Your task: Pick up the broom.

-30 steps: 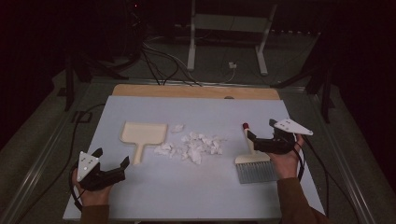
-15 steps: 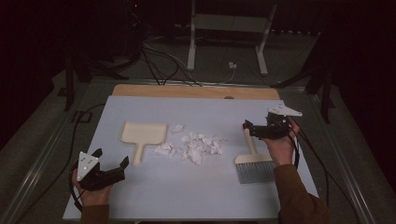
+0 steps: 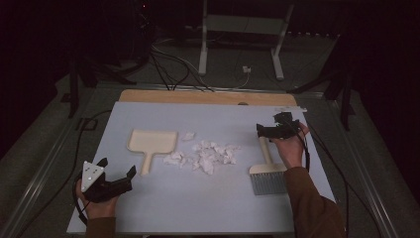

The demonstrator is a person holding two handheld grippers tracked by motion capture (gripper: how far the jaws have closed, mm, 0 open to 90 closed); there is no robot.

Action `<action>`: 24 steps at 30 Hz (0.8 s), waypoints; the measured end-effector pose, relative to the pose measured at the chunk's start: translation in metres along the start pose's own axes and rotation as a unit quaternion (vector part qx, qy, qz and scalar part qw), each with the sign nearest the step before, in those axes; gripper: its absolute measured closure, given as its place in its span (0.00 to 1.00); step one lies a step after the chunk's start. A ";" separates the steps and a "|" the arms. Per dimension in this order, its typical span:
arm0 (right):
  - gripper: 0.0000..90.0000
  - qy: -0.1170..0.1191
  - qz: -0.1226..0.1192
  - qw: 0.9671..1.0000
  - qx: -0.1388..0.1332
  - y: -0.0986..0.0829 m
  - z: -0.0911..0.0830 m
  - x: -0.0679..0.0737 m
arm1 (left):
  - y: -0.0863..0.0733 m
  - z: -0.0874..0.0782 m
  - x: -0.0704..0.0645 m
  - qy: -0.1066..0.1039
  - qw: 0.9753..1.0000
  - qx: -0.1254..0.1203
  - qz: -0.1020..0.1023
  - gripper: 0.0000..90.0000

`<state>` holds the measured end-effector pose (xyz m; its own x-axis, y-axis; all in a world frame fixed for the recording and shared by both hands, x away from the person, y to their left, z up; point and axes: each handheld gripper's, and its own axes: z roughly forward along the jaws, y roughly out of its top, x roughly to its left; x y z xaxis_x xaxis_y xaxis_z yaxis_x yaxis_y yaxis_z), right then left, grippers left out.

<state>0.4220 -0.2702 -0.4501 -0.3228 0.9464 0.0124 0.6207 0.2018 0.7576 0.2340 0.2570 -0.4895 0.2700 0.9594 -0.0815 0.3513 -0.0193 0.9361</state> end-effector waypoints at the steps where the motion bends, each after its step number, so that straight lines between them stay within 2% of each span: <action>1: 0.01 -0.001 0.002 1.000 0.005 -0.001 0.004 -0.001 | 0.000 0.000 0.000 0.000 1.000 0.001 0.000 0.00; 5: 0.01 -0.009 0.007 1.000 0.027 -0.006 0.016 -0.001 | -0.001 0.001 -0.001 -0.001 1.000 0.002 -0.001 0.00; 9: 0.02 -0.018 -0.003 0.998 0.052 -0.011 0.028 -0.001 | -0.001 0.001 0.000 -0.001 1.000 0.003 -0.002 0.00; 10: 0.02 -0.018 -0.003 0.998 0.052 -0.011 0.028 -0.001 | -0.001 0.001 0.000 -0.001 1.000 0.003 -0.003 0.00; 16: 0.06 -0.018 0.005 0.996 0.092 -0.023 0.043 0.000 | -0.001 0.000 0.001 -0.001 1.000 0.002 -0.006 0.00; 20: 0.23 -0.030 0.005 0.994 0.109 -0.029 0.049 0.004 | -0.001 -0.001 0.001 -0.001 1.000 0.002 -0.007 0.00; 21: 0.23 -0.030 0.005 0.994 0.109 -0.029 0.049 0.004 | -0.002 -0.001 0.002 -0.001 1.000 0.001 -0.008 0.00; 22: 0.35 -0.030 0.015 0.992 0.118 -0.031 0.052 0.005 | -0.002 -0.001 0.002 -0.001 1.000 0.001 -0.008 0.00; 24: 0.45 -0.030 0.028 0.991 0.126 -0.033 0.054 0.005 | -0.002 -0.001 0.002 0.000 1.000 0.001 -0.009 0.00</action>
<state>0.4381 -0.2581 -0.5100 -0.2435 0.9699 0.0056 0.7980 0.1971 0.5696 0.2336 0.2595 -0.4910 0.2640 0.9595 -0.0983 0.3583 -0.0030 0.9336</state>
